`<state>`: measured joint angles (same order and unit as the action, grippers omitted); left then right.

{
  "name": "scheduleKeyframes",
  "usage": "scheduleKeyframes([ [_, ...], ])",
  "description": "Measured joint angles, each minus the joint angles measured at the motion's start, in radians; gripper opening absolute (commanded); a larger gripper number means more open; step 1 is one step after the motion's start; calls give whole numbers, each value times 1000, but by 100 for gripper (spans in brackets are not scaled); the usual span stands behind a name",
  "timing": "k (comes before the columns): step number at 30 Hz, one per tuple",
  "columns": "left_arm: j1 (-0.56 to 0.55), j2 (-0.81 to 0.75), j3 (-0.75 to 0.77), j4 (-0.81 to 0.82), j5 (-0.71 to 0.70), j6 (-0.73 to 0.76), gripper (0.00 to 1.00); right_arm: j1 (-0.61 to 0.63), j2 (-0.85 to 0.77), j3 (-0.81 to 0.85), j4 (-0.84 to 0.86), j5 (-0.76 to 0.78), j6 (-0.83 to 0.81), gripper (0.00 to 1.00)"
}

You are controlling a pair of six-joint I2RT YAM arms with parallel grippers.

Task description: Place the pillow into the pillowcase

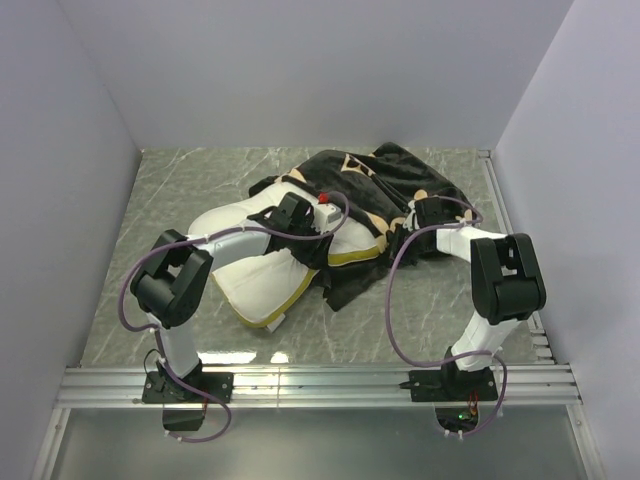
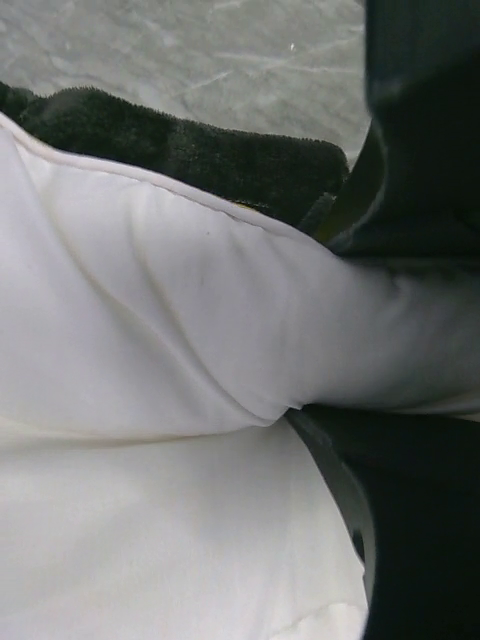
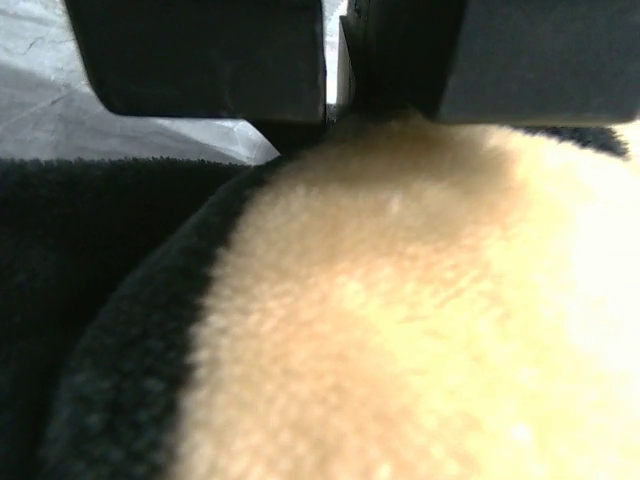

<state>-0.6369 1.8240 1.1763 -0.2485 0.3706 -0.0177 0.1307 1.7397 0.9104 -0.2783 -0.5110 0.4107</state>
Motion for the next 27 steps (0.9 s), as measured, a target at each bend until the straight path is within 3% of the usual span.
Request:
scheduleKeyframes([
  [4, 1, 1, 11, -11, 17, -7, 60, 0, -20, -3, -7, -3, -11, 0],
  [5, 0, 5, 16, -15, 18, -11, 53, 0, -26, -4, -9, -3, -14, 0],
  [6, 0, 10, 23, -19, 17, -16, 41, 0, -32, -4, -11, -3, -16, 0],
  [8, 1, 28, 36, -18, 13, -27, 1, 0, -41, -6, -14, -3, -21, 0],
  [12, 3, 60, 63, -2, 27, -98, 0, 11, -56, -8, -33, -6, -37, 0],
  [19, 57, 61, 74, 67, 93, -349, 0, 106, -174, 34, -140, 2, -109, 0],
  [27, 94, 58, 132, 150, 104, -541, 0, 333, -309, 167, -193, -58, -170, 0],
])
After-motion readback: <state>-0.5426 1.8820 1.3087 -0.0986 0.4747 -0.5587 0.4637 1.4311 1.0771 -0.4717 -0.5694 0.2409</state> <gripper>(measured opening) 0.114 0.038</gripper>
